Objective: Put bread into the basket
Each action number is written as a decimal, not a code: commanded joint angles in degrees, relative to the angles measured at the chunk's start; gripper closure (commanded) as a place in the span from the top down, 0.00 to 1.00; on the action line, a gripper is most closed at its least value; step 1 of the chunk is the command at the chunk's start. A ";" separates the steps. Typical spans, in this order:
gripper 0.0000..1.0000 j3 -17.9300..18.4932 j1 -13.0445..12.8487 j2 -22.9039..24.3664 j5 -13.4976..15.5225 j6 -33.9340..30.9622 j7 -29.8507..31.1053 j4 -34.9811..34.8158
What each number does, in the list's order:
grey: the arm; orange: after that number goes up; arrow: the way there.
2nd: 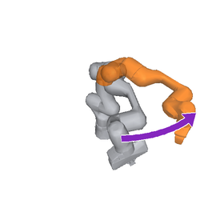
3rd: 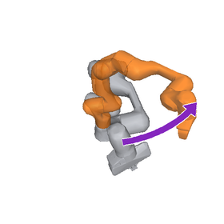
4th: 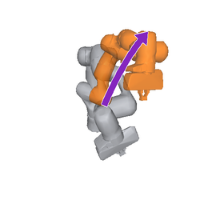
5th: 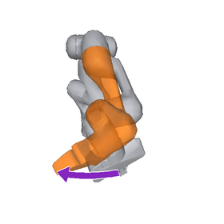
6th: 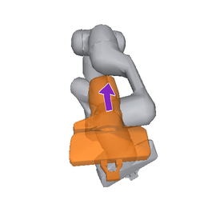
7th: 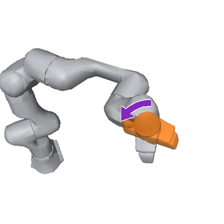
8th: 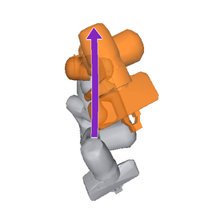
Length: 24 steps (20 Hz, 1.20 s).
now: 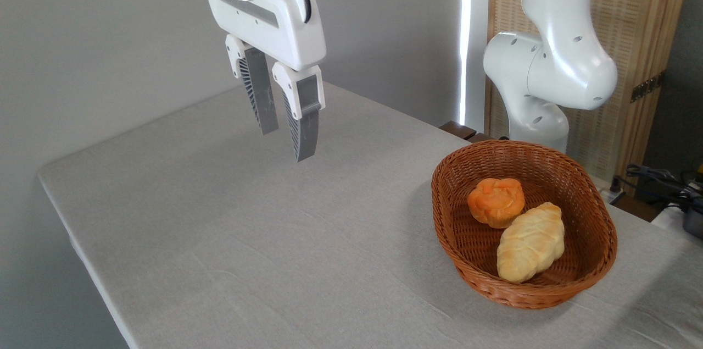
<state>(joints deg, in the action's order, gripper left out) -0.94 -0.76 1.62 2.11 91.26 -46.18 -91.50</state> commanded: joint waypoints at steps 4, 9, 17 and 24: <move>1.00 -1.17 0.06 -1.18 0.96 -0.46 9.34 1.59; 1.00 -1.52 0.06 -1.26 0.88 -0.46 9.62 1.50; 1.00 -1.61 0.06 -1.26 0.44 -0.64 7.69 1.50; 1.00 -1.70 0.06 -1.18 0.35 -0.64 5.49 1.50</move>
<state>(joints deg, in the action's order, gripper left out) -2.50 -0.87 0.90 2.15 91.25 -39.94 -91.17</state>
